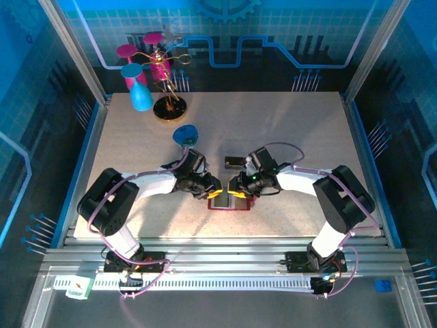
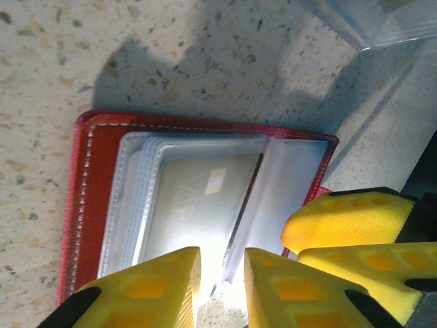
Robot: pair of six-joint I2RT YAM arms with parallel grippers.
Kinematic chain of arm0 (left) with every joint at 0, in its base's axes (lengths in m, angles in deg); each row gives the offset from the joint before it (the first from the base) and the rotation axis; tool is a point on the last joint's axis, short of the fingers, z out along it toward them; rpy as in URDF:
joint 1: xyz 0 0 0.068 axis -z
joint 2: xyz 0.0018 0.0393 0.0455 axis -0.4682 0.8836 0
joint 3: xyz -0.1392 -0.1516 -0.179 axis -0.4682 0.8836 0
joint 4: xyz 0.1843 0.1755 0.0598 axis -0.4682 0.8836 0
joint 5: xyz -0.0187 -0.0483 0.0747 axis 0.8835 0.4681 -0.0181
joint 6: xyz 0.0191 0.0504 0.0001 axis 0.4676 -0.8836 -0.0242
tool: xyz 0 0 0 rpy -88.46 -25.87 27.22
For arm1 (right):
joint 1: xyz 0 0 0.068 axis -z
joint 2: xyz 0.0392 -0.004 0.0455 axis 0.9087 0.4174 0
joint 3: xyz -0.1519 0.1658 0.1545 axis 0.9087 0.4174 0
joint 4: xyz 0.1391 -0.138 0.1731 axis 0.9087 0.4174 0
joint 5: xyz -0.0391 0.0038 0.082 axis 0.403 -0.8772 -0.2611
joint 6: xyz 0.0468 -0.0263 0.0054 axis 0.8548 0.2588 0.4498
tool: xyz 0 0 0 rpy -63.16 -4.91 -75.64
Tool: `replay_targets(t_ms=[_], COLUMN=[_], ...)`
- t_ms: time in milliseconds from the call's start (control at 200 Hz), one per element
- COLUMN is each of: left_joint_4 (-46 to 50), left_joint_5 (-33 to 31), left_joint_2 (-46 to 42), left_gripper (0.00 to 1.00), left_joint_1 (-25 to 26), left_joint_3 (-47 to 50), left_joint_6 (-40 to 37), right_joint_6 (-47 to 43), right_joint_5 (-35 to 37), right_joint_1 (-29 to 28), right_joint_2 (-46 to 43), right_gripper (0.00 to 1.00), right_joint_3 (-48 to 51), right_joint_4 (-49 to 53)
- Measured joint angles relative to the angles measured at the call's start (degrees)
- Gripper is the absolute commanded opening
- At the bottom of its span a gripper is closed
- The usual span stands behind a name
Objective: Take the credit cards out of the card holder
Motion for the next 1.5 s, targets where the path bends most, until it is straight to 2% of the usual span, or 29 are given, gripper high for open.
replay_targets(t_ms=[205,945,1501], left_joint_4=[0.2,0.2,0.7], left_joint_5=[0.0,0.0,0.0], left_joint_2=[0.4,0.4,0.4], left_gripper=[0.18,0.17,0.16], left_joint_1=[0.0,0.0,0.0], left_joint_3=[0.7,0.9,0.9], left_joint_6=[0.0,-0.1,-0.2], right_joint_6=[0.9,3.8,2.4], right_joint_5=[-1.0,-3.0,-2.5], right_joint_1=[-0.7,-1.4,-1.6], right_joint_2=[1.7,4.8,4.9], right_gripper=[0.30,0.29,0.30], right_joint_3=[0.0,0.0,-0.8], right_joint_4=[-1.6,-6.6,-3.9])
